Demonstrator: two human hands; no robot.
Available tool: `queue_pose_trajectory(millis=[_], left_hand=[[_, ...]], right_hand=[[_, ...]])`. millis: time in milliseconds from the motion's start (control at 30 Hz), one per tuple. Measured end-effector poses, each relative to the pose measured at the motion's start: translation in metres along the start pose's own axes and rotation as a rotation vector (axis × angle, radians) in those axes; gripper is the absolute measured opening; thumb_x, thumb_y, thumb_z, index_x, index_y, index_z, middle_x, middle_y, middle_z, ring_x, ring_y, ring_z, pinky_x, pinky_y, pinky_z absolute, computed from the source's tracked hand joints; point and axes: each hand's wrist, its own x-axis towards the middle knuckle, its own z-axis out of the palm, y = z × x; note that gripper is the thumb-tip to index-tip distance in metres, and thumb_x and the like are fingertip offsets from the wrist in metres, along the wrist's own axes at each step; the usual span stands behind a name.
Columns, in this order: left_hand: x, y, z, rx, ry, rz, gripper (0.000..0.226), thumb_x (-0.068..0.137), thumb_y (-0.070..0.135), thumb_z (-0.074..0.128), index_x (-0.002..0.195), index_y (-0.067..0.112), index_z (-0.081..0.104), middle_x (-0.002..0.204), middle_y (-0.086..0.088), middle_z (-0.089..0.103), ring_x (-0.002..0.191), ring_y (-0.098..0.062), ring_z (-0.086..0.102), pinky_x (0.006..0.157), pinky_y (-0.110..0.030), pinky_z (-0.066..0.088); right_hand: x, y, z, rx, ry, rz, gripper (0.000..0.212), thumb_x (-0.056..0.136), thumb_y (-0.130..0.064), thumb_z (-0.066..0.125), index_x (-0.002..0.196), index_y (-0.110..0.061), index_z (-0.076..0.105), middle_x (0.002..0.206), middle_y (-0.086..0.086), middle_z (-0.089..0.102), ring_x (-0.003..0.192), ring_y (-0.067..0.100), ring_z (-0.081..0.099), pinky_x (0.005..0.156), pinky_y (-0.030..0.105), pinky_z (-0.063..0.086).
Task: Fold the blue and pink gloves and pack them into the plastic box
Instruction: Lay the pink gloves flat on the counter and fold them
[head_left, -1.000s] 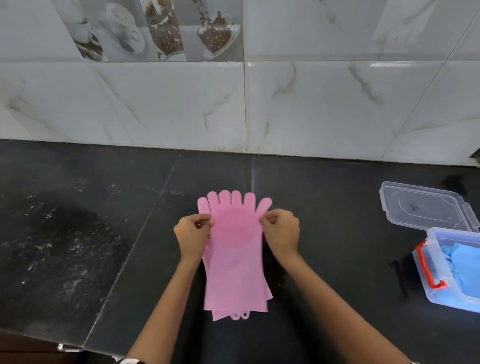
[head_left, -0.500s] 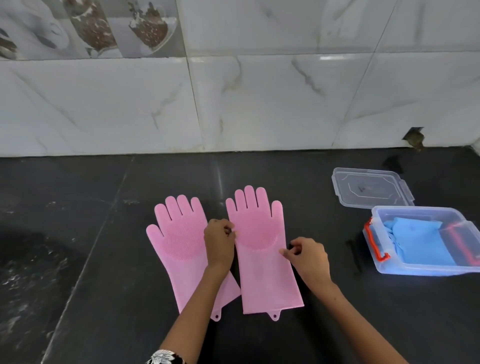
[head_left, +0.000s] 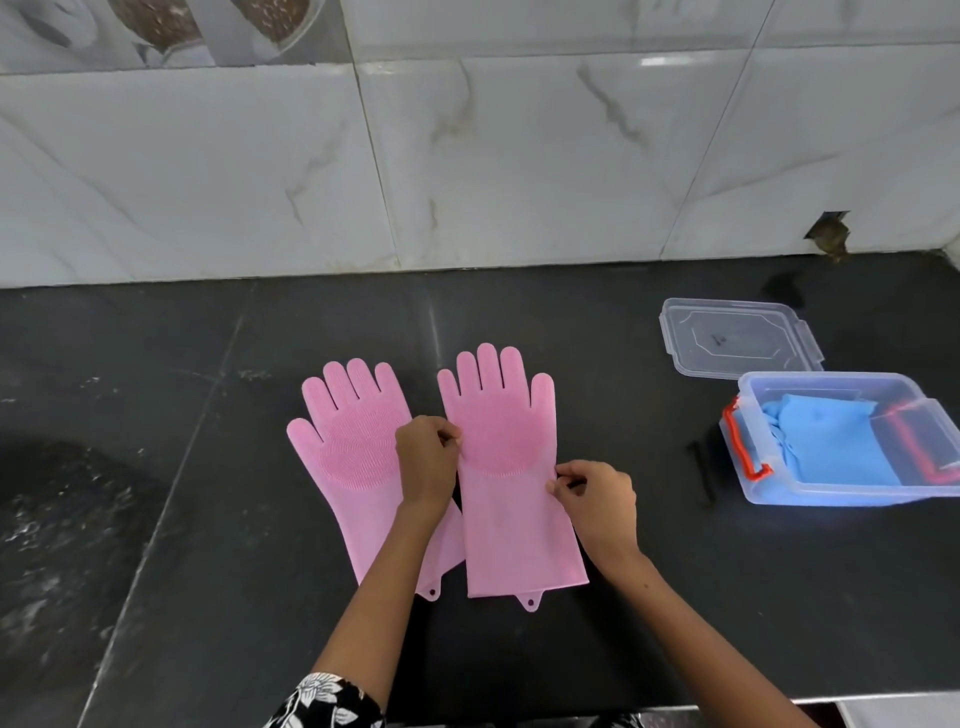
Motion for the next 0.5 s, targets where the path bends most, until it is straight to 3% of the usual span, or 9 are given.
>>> queue_pose_trajectory(millis=[267,500], left_hand=[[-0.006,-0.007,-0.012,0.030,0.023,0.015,0.013,0.084,-0.006,0.061,0.088,-0.003,0.073,0.087,-0.016,0.071,0.077,-0.020,0.061,0.079,-0.024,0.047],[-0.013,-0.011,-0.016,0.060,0.036,0.074,0.013,0.083,-0.008,0.061,0.086,-0.002,0.073,0.086,-0.016,0.070,0.078,-0.025,0.063,0.076,-0.023,0.046]], right_hand=[[-0.005,-0.001,0.004,0.002,-0.028,-0.011,0.015,0.083,-0.010,0.068,0.097,-0.014,0.074,0.089,-0.002,0.074,0.075,0.009,0.065,0.071,0.021,0.052],[-0.009,-0.002,0.006,-0.029,-0.025,-0.012,0.013,0.084,-0.010,0.066,0.095,-0.013,0.074,0.087,-0.001,0.073,0.072,0.010,0.064,0.067,0.021,0.051]])
